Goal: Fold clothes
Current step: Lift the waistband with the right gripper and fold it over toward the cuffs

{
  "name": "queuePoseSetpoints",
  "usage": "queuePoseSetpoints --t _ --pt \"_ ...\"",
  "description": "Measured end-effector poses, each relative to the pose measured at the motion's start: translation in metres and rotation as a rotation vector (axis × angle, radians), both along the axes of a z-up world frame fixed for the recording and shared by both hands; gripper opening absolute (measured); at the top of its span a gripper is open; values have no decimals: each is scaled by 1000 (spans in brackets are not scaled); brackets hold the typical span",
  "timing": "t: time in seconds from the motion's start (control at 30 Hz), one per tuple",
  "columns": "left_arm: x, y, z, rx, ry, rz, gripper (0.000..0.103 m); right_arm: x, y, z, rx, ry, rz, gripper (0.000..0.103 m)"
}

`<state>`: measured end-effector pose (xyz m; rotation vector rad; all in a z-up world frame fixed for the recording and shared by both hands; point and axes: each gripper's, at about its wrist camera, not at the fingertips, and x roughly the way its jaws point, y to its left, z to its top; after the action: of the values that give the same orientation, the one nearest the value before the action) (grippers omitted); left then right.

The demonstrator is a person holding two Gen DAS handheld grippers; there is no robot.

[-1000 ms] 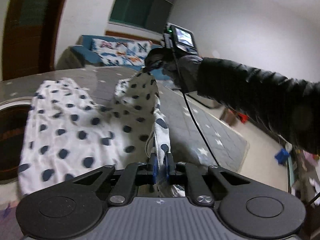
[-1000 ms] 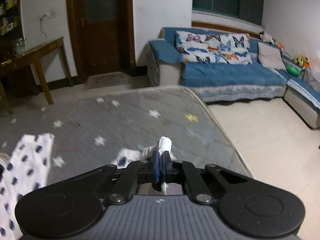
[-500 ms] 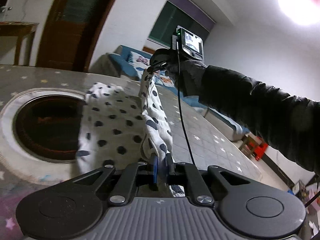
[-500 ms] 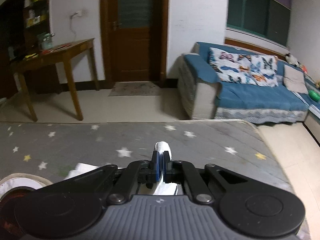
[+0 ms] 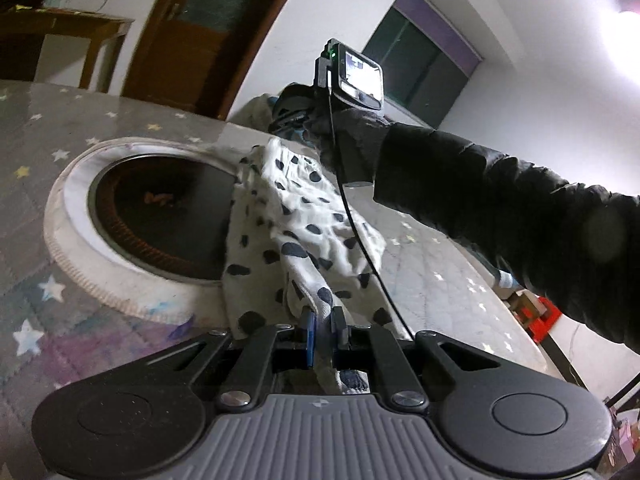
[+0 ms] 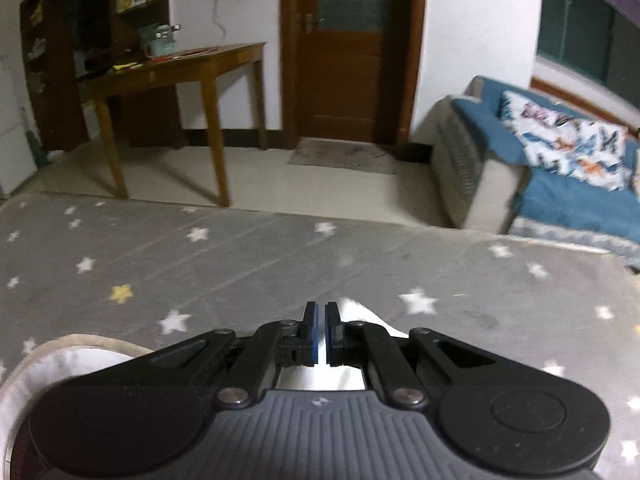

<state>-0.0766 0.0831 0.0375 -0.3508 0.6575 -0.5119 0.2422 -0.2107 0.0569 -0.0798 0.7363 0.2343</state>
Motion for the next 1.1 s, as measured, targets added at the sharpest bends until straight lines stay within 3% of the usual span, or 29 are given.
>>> queuePoseSetpoints --t 0.23,0.5,0.7,0.83,1.1 --pt "-4 3 -1 17 17 20 9 -6 10 -1 14 41 64 5" --pt "-4 -4 5 32 -33 10 9 -55 7 -5 -16 185 190 9" --pt "-9 -10 10 50 -67 7 9 -64 4 -15 -3 235 180 12" --pt "-9 -13 13 60 -83 9 9 -65 8 -18 11 239 168 19" --pt "-12 -12 17 58 -100 10 9 -63 12 -25 -33 239 115 18"
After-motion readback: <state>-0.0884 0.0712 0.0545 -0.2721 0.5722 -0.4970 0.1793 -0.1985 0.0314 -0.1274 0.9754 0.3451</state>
